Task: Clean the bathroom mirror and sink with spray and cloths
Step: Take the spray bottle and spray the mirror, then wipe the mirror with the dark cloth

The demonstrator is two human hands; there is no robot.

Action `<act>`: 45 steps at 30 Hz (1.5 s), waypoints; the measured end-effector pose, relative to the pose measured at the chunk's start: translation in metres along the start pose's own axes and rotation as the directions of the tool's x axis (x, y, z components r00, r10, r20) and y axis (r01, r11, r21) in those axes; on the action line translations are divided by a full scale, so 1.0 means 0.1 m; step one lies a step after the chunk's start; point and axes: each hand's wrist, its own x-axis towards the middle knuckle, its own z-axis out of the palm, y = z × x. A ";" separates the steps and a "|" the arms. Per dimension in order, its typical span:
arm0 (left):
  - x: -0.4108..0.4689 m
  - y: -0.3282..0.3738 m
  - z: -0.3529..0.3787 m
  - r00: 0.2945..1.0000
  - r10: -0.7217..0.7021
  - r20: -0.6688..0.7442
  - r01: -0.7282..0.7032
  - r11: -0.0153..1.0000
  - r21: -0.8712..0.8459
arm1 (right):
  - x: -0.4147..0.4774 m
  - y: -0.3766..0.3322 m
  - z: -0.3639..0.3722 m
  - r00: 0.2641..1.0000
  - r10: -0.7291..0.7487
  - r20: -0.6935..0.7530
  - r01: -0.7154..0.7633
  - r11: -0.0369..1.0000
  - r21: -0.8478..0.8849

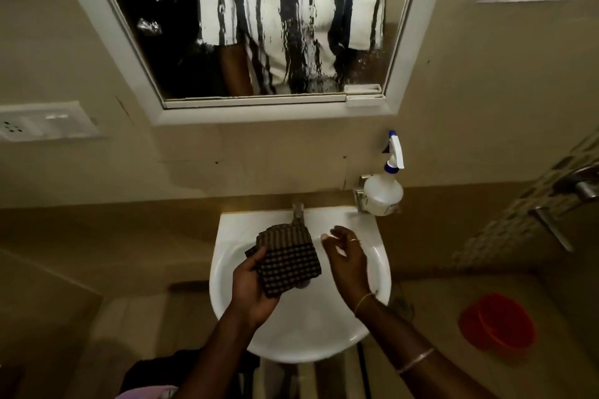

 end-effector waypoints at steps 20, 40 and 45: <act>-0.17 0.51 0.35 0.993 0.071 0.097 -0.105 0.903 0.416 | -0.19 -0.89 0.21 0.639 0.257 0.725 -0.603 0.753 0.265; -1.19 1.85 1.58 0.818 0.430 0.382 -0.571 0.535 0.623 | -0.23 -2.70 0.52 0.705 -0.144 0.695 -0.219 0.887 0.406; -1.41 2.16 1.88 0.752 0.477 0.455 -0.655 0.463 0.597 | -0.27 -3.19 0.63 0.719 -0.251 0.649 -0.086 0.894 0.441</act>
